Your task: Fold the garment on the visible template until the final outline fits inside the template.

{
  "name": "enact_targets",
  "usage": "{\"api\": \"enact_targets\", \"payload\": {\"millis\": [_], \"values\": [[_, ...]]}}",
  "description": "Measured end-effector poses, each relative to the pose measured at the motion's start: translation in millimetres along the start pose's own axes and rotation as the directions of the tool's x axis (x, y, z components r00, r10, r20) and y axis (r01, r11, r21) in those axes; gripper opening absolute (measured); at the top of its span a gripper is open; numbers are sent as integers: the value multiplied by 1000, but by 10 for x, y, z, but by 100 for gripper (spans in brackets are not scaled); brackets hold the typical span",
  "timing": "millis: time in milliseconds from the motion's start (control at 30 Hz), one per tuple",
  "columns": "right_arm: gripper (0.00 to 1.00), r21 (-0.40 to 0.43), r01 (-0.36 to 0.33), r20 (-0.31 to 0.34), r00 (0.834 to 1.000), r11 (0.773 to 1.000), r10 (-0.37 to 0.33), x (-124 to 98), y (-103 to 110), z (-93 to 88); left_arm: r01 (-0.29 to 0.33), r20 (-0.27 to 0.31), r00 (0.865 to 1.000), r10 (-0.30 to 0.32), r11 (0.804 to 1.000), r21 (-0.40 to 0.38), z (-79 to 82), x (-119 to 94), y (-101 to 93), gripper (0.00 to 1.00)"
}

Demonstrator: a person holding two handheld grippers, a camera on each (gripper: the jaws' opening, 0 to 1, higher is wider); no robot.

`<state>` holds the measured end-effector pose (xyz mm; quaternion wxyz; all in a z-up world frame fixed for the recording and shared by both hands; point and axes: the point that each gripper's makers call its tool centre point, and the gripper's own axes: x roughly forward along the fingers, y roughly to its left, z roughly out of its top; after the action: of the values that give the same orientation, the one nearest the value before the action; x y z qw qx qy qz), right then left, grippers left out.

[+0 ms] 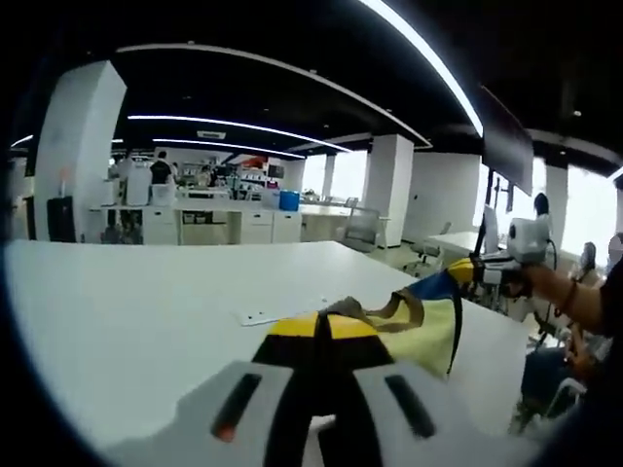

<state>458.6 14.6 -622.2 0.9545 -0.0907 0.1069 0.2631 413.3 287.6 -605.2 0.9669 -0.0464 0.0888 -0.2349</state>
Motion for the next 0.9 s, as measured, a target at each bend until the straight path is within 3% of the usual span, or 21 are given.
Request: {"api": "enact_targets", "payload": {"millis": [367, 467, 600, 900], "values": [[0, 47, 21, -43, 999, 999, -19, 469, -223, -139, -86, -43, 996, 84, 996, -32, -220, 457, 528, 0], [0, 69, 32, -66, 997, 997, -27, 649, -326, -261, -140, -48, 989, 137, 987, -84, -301, 596, 664, 0], [0, 90, 59, -98, 994, 994, -50, 869, -435, -427, -164, -56, 986, 159, 980, -109, -397, 831, 751, 0], [0, 166, 126, -147, 984, 978, -102, 1331, -524, -802, -230, -118, 970, 211, 957, -175, -815, 1348, 1083, 0]]}}
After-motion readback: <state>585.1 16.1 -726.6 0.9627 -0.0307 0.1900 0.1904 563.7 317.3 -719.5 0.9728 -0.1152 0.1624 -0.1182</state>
